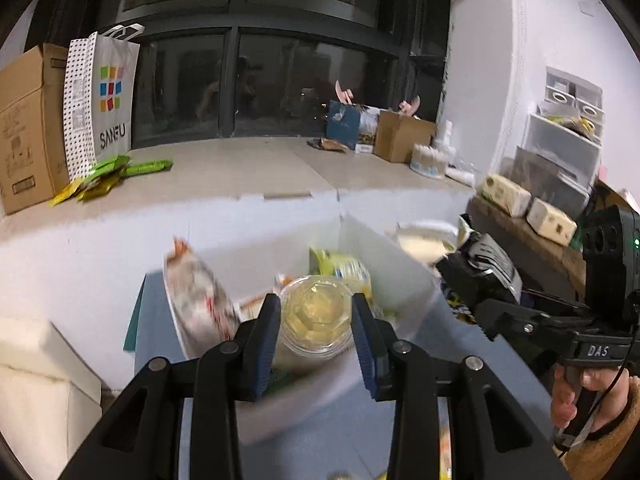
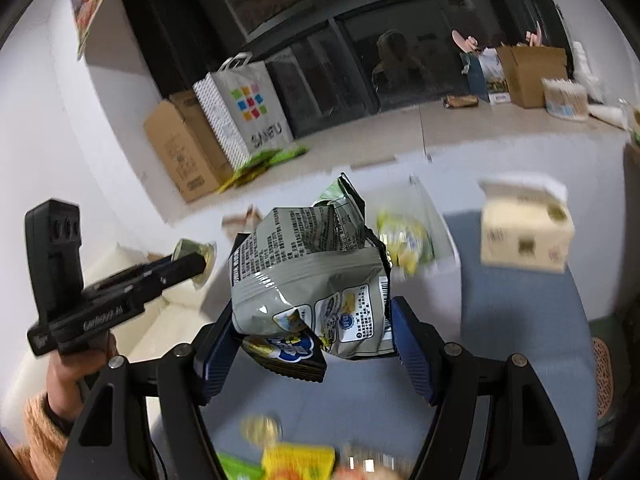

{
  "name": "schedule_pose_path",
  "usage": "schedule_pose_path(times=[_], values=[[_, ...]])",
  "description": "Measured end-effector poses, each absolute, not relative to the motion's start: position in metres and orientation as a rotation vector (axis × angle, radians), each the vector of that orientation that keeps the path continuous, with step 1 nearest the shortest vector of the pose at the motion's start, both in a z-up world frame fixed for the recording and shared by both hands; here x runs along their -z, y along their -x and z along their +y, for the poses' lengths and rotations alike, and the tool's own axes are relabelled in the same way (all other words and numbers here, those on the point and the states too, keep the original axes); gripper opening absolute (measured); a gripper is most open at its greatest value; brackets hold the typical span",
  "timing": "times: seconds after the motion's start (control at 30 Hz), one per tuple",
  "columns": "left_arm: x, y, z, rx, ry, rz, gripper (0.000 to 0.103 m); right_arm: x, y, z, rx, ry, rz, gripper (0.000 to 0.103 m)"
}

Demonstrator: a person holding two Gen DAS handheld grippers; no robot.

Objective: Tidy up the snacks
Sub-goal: 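Carry both items over the white box and open both grippers, then withdraw both grippers from the box back to the snack pile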

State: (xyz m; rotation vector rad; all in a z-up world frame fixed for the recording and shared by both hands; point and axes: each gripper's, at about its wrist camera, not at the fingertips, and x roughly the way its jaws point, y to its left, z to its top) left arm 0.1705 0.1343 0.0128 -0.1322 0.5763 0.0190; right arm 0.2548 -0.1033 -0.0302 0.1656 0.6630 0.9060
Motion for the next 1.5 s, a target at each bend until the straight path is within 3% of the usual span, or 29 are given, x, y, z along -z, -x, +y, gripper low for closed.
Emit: schedule_pose_path(times=[0.37,0.43,0.47,0.5,0.53,1.07,1.5], values=[[0.002,-0.256,0.161,-0.100,0.115,0.678,0.040,0.012,-0.349,-0.033,-0.819,-0.087,0.741,0.076],[0.007,-0.259,0.162,-0.120,0.112,0.676,0.040,0.014,-0.355,-0.029,-0.830,-0.087,0.755,0.080],[0.009,-0.260,0.163,-0.126,0.114,0.681,0.055,0.016,-0.357,-0.027,-0.828,-0.086,0.761,0.084],[0.011,-0.261,0.164,-0.140,0.118,0.694,0.071,0.019,-0.359,-0.024,-0.816,-0.087,0.772,0.096],[0.014,-0.262,0.166,-0.147,0.131,0.704,0.103,0.022,-0.361,-0.023,-0.806,-0.086,0.789,0.103],[0.004,-0.216,0.154,-0.172,0.097,0.674,0.103,0.016,-0.315,-0.061,-0.844,-0.076,0.714,0.103],[0.009,-0.105,0.095,-0.025,0.105,0.583,0.103,0.027,-0.210,-0.147,-0.941,-0.051,0.625,0.103]])
